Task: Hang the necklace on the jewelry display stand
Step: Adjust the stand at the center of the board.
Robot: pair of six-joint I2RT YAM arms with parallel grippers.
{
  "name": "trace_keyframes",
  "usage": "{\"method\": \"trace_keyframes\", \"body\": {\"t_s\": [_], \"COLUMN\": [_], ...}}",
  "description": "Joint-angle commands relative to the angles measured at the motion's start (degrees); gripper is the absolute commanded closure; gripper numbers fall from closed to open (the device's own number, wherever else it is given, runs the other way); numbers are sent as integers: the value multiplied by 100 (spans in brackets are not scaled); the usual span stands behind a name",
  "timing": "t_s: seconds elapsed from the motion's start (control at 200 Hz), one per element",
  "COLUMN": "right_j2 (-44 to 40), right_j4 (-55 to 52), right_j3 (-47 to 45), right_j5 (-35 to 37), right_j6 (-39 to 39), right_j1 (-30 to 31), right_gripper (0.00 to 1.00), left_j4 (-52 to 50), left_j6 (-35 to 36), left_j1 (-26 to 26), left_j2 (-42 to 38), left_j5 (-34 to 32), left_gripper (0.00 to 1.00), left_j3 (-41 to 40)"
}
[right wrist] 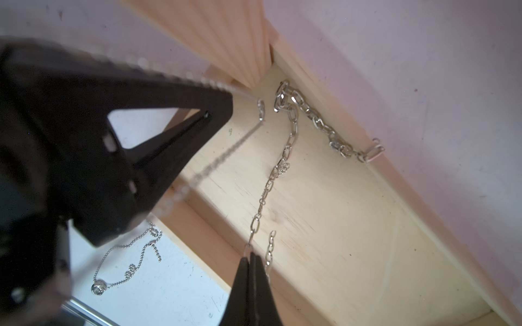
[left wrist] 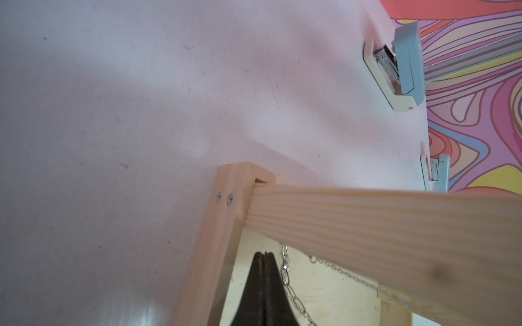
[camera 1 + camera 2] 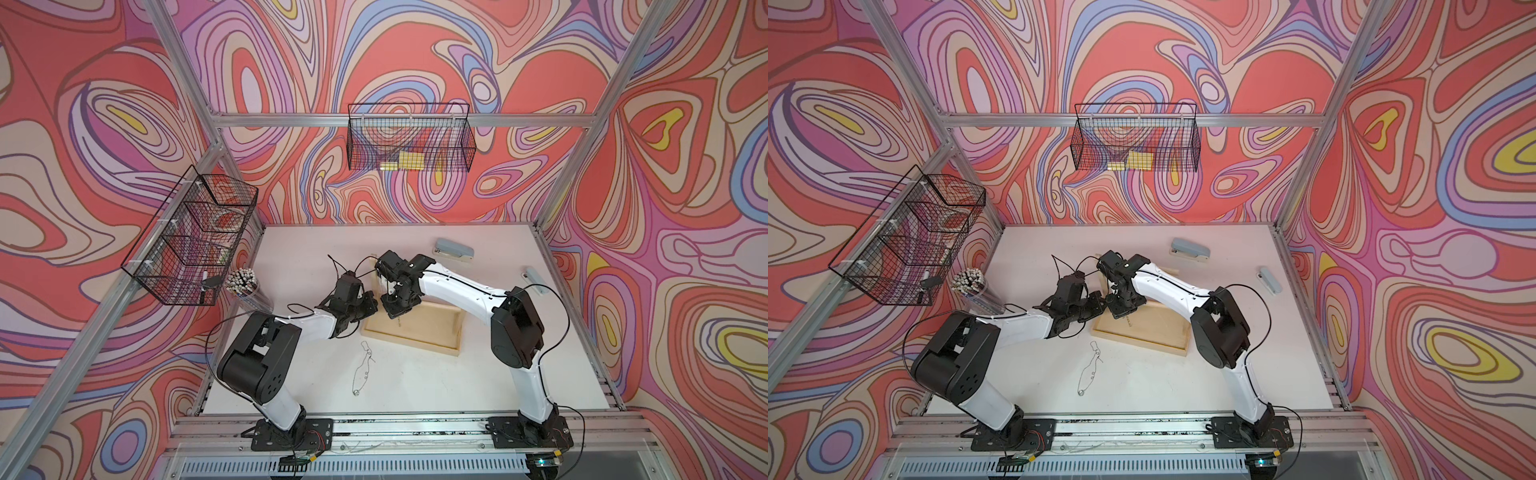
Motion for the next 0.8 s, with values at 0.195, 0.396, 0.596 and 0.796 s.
{"method": "trace_keyframes", "body": {"t_s": [0.195, 0.396, 0.596, 0.796], "right_j2": [-188, -307, -222, -118], "right_j4": [-836, -1178, -1308, -1755], "right_j3": [-24, 240, 643, 998], "right_j5": [-76, 284, 47, 39], "right_j6": [307, 617, 786, 895], "right_j1": [119, 187, 244, 380], "right_gripper": [100, 100, 100, 100], "left_j4": [727, 848, 810, 894], "left_j6": [-379, -478, -334, -423], "left_j1": [-18, -35, -137, -173], "left_j2": [364, 486, 512, 560], "left_j5": [-416, -593, -796, -796], "left_gripper": [100, 100, 100, 100], "left_j3": [-93, -127, -59, -58]}}
